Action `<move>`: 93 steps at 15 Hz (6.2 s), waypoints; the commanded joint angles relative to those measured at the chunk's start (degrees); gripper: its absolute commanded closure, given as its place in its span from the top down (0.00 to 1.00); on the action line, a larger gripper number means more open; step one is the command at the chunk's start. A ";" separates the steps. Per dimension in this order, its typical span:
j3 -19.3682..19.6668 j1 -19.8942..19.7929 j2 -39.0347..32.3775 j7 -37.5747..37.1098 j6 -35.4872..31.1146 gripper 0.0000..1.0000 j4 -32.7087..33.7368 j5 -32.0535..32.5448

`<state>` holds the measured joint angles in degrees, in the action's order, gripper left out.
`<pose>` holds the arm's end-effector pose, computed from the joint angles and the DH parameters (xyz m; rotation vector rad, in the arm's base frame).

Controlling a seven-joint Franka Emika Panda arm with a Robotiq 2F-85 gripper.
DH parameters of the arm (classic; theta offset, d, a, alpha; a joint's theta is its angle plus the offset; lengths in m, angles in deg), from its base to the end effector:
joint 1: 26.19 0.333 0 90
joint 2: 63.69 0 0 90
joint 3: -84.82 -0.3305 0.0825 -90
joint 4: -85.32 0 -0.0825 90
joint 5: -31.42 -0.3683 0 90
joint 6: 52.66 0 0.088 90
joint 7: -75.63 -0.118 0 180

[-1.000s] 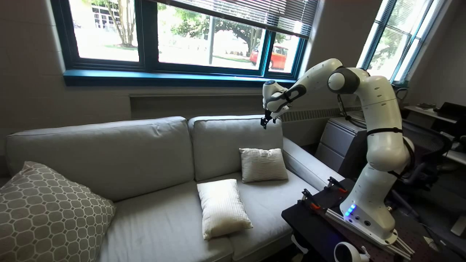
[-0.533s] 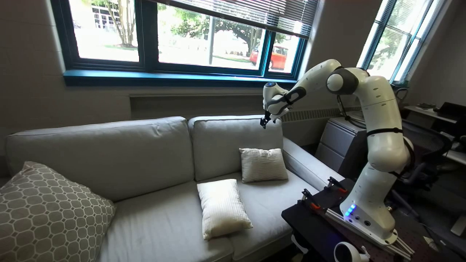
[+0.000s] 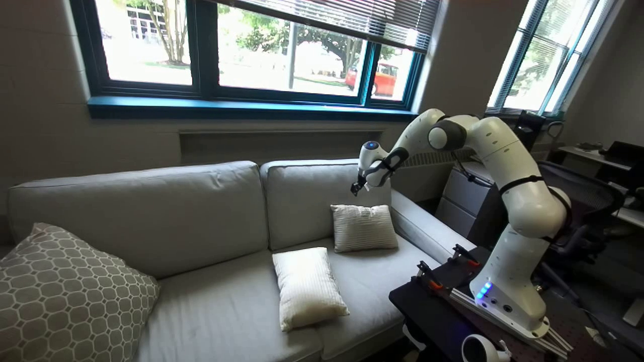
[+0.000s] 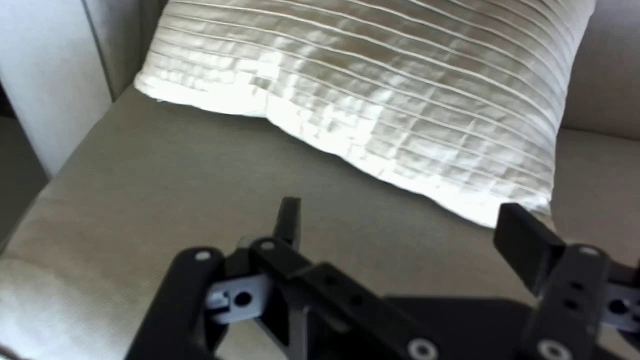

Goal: Arrange the cushions, one in front of the other, against the armrest

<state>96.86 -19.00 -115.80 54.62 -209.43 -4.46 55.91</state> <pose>0.7186 -0.0201 0.1466 2.7784 0.0349 0.4228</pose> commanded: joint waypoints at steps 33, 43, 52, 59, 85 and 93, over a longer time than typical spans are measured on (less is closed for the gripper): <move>-10.46 -9.32 -32.32 57.26 8.60 1.00 41.53 -5.24; -13.68 -9.72 -32.30 70.65 15.10 1.00 41.25 -7.41; -13.25 -9.49 -32.30 74.60 17.27 0.37 39.75 -8.19; -11.55 -9.01 -32.27 63.61 14.98 0.05 41.76 -11.02; 31.00 30.19 6.85 -10.01 1.90 0.08 -26.40 -13.72; 39.04 30.26 20.94 -10.98 5.65 0.09 -41.73 -7.91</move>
<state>132.29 10.90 -101.66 44.69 -205.20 -42.53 44.18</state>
